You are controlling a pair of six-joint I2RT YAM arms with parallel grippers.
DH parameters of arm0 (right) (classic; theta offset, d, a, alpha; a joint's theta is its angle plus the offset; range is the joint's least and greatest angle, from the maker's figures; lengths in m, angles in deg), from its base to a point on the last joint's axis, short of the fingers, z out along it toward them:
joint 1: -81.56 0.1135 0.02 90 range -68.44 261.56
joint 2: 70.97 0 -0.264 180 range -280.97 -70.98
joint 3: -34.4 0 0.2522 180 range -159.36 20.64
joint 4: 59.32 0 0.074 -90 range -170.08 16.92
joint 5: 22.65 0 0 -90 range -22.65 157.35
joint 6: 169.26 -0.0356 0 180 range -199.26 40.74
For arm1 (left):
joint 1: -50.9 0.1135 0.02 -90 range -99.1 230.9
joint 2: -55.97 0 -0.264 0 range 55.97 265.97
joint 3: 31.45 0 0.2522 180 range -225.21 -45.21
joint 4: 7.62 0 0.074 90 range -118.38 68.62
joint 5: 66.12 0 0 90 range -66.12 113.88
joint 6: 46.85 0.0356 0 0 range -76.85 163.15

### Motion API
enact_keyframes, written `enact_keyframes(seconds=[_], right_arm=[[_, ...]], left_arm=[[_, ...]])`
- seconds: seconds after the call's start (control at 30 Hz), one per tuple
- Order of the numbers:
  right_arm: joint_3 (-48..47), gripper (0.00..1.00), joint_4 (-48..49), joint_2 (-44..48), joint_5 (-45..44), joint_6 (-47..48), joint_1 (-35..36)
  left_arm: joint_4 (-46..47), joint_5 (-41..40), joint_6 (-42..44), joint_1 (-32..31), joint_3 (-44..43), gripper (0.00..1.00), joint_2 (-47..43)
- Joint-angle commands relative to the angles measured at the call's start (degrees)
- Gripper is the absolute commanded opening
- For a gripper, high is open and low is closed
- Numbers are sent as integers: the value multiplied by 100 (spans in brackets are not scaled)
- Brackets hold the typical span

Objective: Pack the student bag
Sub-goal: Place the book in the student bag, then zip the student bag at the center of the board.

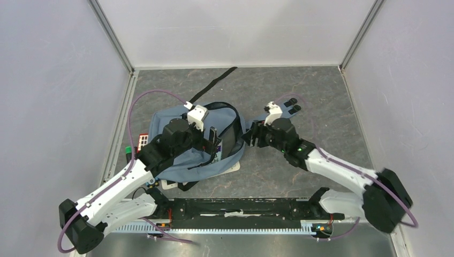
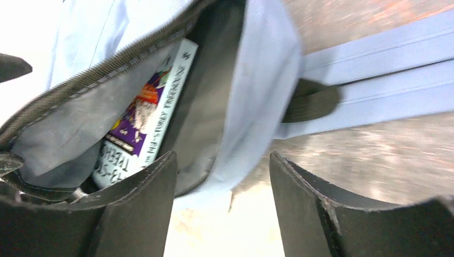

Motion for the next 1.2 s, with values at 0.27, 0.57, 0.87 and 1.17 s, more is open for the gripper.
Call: enact_keyframes(seconds=[0.27, 0.57, 0.87, 1.17], right_arm=[[-233, 77, -1258, 1902, -584, 1630, 326], [-674, 81, -340, 1483, -348, 2332, 1510], [-1734, 78, -274, -188, -1074, 3545, 2958], [-2904, 70, -238, -2165, -1438, 4343, 3672]], left_arm=[[-1162, -693, -536, 1253, -826, 100, 455], [-416, 2002, -414, 1908, -550, 100, -292], [-1197, 579, -930, 2666, -718, 100, 955], [-956, 1212, -1169, 3128, -429, 99, 1285]])
